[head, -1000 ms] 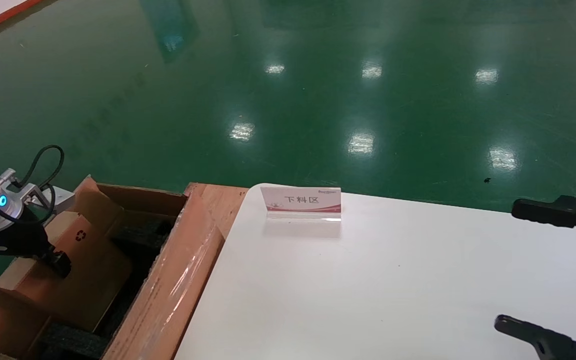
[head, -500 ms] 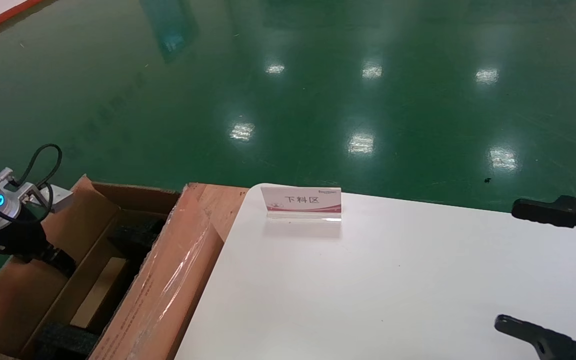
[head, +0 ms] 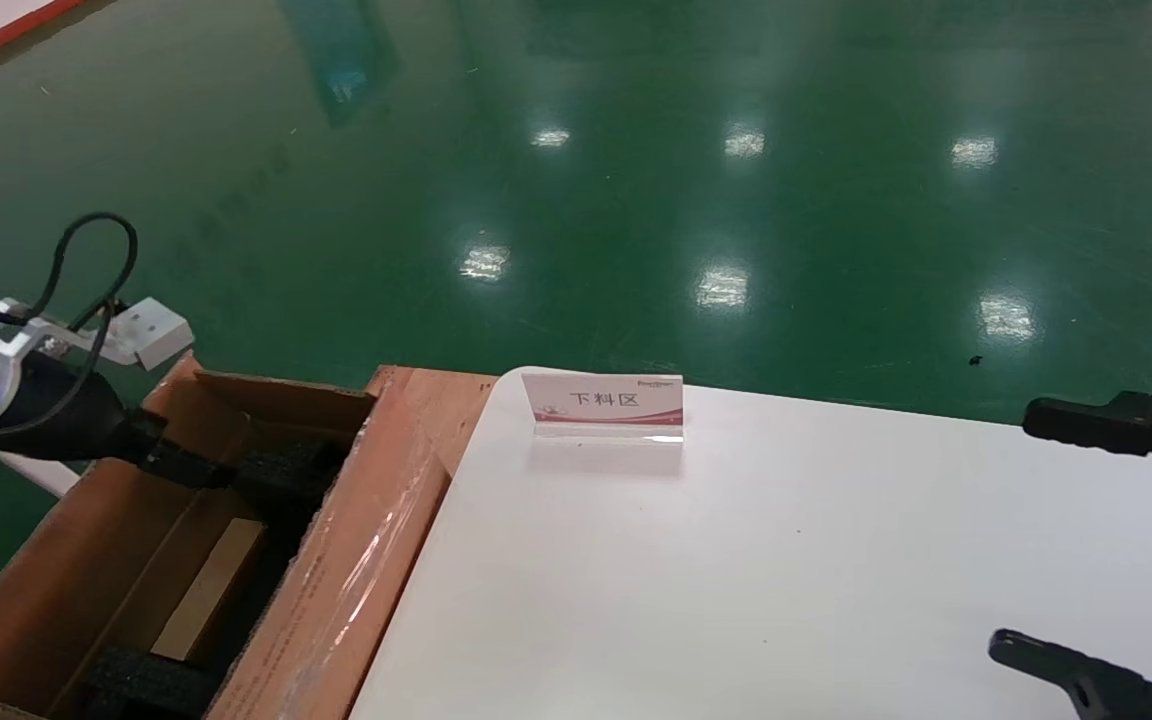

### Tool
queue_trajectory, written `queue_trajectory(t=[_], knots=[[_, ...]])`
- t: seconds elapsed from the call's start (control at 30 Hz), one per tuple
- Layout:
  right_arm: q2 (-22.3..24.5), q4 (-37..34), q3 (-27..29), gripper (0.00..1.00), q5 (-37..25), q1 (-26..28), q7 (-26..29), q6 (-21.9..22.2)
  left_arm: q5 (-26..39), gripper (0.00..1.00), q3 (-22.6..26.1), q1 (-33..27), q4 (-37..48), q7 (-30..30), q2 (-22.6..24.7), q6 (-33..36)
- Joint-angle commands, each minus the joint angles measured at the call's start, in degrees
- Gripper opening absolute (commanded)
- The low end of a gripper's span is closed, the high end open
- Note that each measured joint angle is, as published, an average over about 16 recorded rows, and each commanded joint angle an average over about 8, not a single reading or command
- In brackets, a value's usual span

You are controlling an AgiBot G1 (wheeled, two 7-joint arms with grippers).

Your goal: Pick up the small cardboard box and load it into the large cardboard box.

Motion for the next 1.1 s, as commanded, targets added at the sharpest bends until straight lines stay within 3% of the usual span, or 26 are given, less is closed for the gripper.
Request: queue_trajectory(t=[0.03,0.27,0.57,0.7,1.1], knots=[[0.0,0.0,0.0,1.0,0.0,0.0,0.0,0.0,0.8,1.0,-0.8,-3.2,-4.7,0.6,-2.9,-0.3],[0.0,0.0,0.0,1.0,0.0,0.0,0.0,0.0,-1.4,1.0,-4.4,-9.8,-13.8,6.7,-10.6,1.9],[0.0,0.0,0.0,1.0,0.0,0.0,0.0,0.0,-4.4,1.0,-7.7,-10.2,-15.7,11.6,-12.8,3.6],[0.0,0.0,0.0,1.0,0.0,0.0,0.0,0.0,-5.9,1.0,-12.7,-6.3,-15.6,13.4,-11.7,4.8],[0.0,-0.1,-0.1,1.0,0.0,0.0,-0.1,0.0,-11.9,1.0,-33.9,11.5,-14.6,21.0,-6.1,9.9]])
